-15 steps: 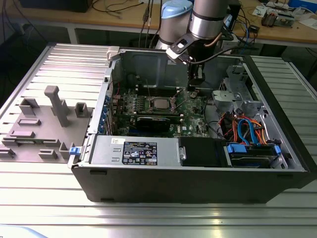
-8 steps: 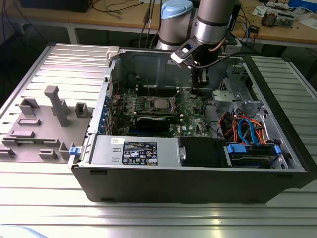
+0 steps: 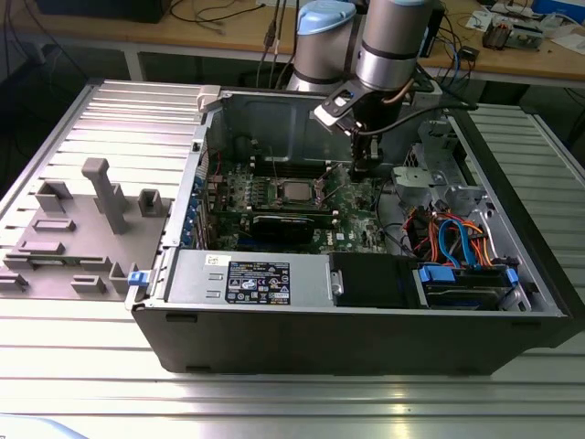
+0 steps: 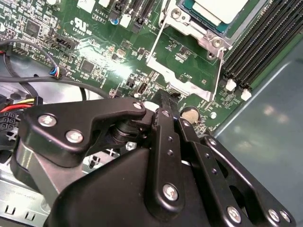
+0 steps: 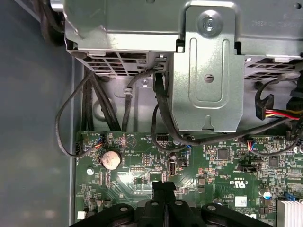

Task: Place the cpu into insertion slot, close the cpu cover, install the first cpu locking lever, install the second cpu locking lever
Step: 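Close the cpu cover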

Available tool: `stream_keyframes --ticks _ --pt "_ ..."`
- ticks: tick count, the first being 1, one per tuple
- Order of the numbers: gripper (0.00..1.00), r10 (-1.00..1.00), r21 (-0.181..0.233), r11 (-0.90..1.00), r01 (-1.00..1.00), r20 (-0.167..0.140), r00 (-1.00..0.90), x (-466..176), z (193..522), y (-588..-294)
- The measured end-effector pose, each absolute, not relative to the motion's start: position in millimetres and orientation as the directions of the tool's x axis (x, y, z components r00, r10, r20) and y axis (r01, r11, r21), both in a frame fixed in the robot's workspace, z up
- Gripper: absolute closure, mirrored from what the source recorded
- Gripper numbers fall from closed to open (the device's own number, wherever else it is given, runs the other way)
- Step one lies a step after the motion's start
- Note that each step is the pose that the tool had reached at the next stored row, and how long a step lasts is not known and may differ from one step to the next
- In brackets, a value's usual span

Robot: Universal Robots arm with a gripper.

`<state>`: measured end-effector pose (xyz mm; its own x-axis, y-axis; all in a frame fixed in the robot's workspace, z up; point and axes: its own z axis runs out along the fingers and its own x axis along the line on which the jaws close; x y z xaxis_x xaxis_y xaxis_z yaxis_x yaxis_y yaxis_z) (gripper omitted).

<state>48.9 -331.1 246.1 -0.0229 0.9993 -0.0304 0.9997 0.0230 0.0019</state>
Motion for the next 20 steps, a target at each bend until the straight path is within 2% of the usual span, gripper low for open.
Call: stream_keyframes --ticks 20 --pt "0.89 0.999 0.002 0.023 1.0 -0.03 -0.023 29 241 -331"
